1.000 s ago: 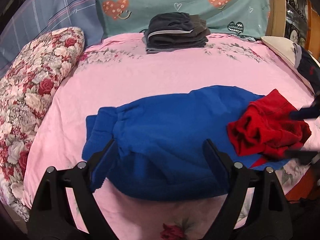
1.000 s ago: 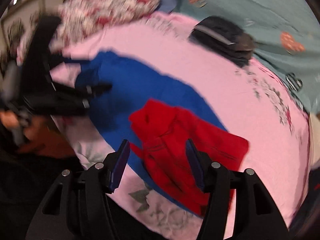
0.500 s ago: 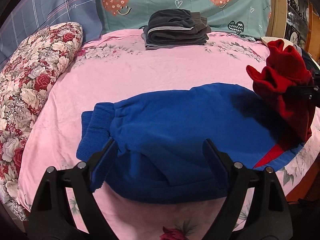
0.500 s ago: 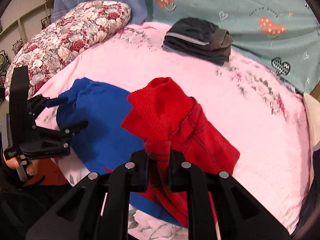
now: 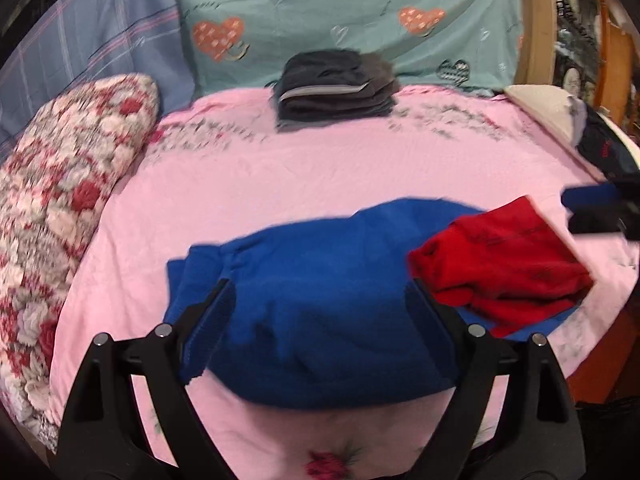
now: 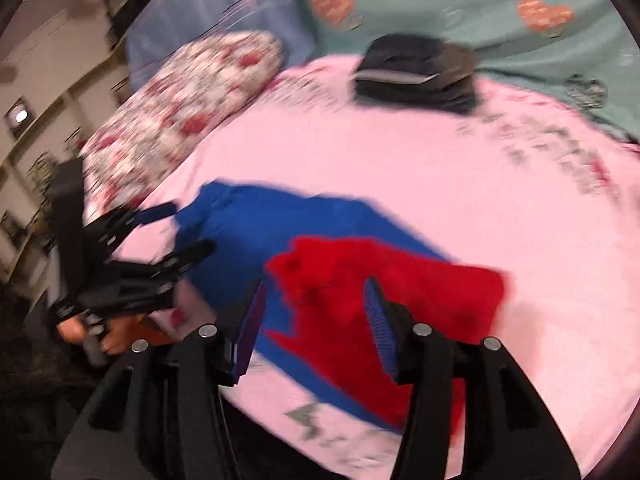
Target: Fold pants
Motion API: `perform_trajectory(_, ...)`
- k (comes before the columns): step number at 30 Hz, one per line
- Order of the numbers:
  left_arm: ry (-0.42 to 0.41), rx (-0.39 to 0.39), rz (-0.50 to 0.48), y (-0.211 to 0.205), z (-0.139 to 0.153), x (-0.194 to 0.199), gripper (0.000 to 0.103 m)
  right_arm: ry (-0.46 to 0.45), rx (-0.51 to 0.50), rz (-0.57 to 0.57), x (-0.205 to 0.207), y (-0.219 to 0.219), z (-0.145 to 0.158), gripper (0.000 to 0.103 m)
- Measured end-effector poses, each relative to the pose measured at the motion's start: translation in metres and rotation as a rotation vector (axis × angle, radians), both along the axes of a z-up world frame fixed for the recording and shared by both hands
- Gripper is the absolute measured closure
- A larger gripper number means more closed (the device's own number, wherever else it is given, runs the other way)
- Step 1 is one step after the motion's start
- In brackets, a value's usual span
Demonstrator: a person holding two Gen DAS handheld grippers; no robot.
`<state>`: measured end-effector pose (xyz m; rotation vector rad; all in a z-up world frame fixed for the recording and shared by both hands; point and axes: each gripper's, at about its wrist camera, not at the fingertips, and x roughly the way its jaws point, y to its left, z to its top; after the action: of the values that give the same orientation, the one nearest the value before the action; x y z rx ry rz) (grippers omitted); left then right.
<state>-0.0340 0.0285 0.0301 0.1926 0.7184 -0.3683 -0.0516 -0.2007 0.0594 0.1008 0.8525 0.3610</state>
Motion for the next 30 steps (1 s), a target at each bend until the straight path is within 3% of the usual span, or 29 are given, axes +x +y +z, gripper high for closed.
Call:
perform_trajectory(1,-0.009,-0.008,-0.028,-0.012,0.006,-0.003,0.016,0.002,-0.013,-0.053,0.002,-0.017,0.000,0.054)
perform_trajectory(3,-0.019,-0.030,-0.103,-0.042,0.016,-0.010,0.016,0.050,-0.021,-0.135,0.016,-0.046,-0.009,0.078)
perform_trajectory(5,-0.025,-0.042,-0.169,-0.070,0.019,-0.015,0.016,0.101,-0.040,-0.185,0.032,-0.062,-0.027,0.079)
perform_trajectory(8,-0.011,0.010,-0.199,-0.110,0.001,-0.009,0.019,0.159,-0.051,-0.213,0.054,-0.072,-0.055,0.079)
perform_trajectory(10,0.067,0.067,-0.183,-0.124,-0.029,0.008,0.044,0.256,-0.074,-0.219,0.070,-0.070,-0.087,0.079)
perform_trajectory(11,0.122,0.094,-0.167,-0.126,-0.046,0.018,0.048,0.289,-0.095,-0.222,0.069,-0.065,-0.101,0.080)
perform_trajectory(12,0.185,0.108,-0.150,-0.125,-0.064,0.028,0.048,0.252,-0.118,-0.217,0.067,-0.059,-0.105,0.080)
perform_trajectory(14,0.177,0.102,-0.147,-0.121,-0.072,0.029,0.046,0.228,-0.159,-0.196,0.061,-0.052,-0.099,0.080)
perform_trajectory(19,0.174,0.113,-0.149,-0.123,-0.068,0.029,0.046,0.193,-0.061,-0.144,0.022,-0.058,-0.057,0.080)
perform_trajectory(21,0.168,0.114,-0.151,-0.124,-0.069,0.028,0.046,0.244,-0.101,-0.122,0.011,-0.050,-0.069,0.080)
perform_trajectory(23,0.172,0.114,-0.153,-0.123,-0.071,0.029,0.045,0.313,-0.119,-0.119,0.004,-0.051,-0.099,0.079)
perform_trajectory(24,0.173,0.118,-0.152,-0.123,-0.073,0.029,0.045,0.275,-0.104,-0.121,-0.002,-0.054,-0.099,0.079)
perform_trajectory(30,0.164,0.119,-0.149,-0.119,-0.068,0.025,0.043,0.277,-0.090,-0.144,-0.018,-0.059,-0.079,0.078)
